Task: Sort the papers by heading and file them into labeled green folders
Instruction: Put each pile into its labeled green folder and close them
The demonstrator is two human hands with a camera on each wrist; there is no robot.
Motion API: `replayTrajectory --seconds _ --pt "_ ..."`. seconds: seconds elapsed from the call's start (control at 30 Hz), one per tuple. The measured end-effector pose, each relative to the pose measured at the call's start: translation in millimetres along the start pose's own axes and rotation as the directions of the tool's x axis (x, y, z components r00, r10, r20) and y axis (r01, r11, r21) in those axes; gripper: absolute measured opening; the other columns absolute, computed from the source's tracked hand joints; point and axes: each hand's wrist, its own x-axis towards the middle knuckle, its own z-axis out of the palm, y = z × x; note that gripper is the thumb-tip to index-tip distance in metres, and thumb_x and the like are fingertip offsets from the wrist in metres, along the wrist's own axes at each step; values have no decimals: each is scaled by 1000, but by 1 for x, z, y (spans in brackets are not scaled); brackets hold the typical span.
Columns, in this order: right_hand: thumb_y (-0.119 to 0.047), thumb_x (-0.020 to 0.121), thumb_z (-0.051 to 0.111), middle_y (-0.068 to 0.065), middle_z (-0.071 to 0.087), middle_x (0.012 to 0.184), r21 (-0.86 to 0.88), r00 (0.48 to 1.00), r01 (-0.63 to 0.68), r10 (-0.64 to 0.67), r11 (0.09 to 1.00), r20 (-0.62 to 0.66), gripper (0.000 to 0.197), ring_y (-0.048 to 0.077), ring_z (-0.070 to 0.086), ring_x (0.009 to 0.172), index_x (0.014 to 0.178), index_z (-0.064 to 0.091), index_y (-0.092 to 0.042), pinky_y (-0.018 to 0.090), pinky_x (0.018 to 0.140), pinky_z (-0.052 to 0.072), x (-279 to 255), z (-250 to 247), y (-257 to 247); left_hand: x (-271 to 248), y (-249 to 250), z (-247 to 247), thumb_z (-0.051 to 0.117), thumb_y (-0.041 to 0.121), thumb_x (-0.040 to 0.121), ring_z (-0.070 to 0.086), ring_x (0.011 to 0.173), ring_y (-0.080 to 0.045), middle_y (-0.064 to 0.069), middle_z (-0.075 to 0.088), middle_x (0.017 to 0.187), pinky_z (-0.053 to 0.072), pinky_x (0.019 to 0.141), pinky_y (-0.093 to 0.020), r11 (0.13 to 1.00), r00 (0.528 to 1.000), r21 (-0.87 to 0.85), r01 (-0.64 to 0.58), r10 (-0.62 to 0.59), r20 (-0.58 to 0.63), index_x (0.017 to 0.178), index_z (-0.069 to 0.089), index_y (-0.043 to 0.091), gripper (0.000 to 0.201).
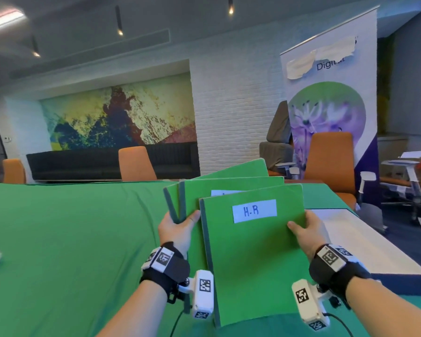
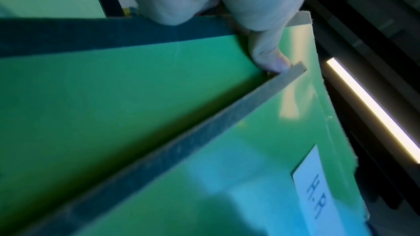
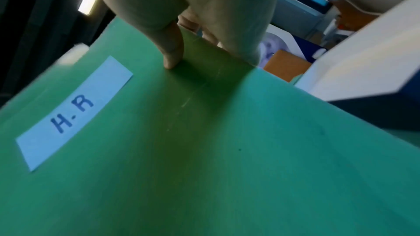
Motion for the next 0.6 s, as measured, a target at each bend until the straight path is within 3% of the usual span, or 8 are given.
replayTrajectory --seconds 0.07,0.13,0.2,0.27,0.4,0.5,0.57,0.6 --pt "2 86 61 14 66 110 48 1000 -18 18 999 4 24 28 64 95 107 57 -10 45 88 52 -2 -6 6 -6 -6 7 72 37 73 57 78 -12 5 66 83 38 77 -29 999 999 -26 25 -24 36 85 62 20 23" --pt "5 86 60 15 66 110 91 1000 -11 10 996 19 26 29 63 97 109 56 -9 46 90 52 -3 -13 5 -11 -11 10 56 46 83 52 80 -12 12 57 80 37 78 -29 999 994 -17 40 -38 98 98 61 17 33" --pt "4 86 61 11 66 109 109 998 1 -8 994 57 28 27 63 99 109 56 -11 47 91 51 -3 -19 4 -14 -14 13 45 41 93 44 97 -13 18 48 80 31 87 -29 998 988 -27 54 -49 144 117 55 12 40" --pt "3 83 65 7 67 108 99 994 9 -20 995 104 33 25 64 100 110 56 -13 47 92 51 -3 -22 6 -15 -15 13 45 35 95 40 103 -11 19 47 83 28 90 -29 996 982 -51 72 -61 180 123 51 11 37" --pt "-2 73 77 1 68 100 76 993 9 -18 997 113 46 19 66 90 113 58 -13 38 83 54 -6 -18 5 -9 -16 8 58 28 89 53 93 -16 14 61 89 40 83 -27 1000 981 -1 18 -18 193 97 58 21 10" --pt "-1 72 78 4 66 92 99 999 15 -20 995 51 39 21 65 82 105 60 -11 32 77 52 -7 -14 2 -4 -18 0 73 34 75 58 80 -19 0 68 86 41 63 -22 998 993 49 -28 22 114 87 63 18 22" --pt "0 72 77 6 66 93 115 999 19 -25 993 49 37 22 65 83 104 61 -11 34 78 52 -6 -14 3 -1 -18 -6 74 37 73 56 75 -15 -1 67 83 41 63 -24 997 992 77 -23 13 122 83 61 19 24" --pt "-1 73 77 6 66 94 117 998 15 -21 993 53 38 23 65 84 105 61 -12 35 79 52 -6 -14 3 -2 -16 -8 69 38 77 55 76 -11 4 65 84 41 70 -26 997 990 73 -12 1 142 83 60 22 20"
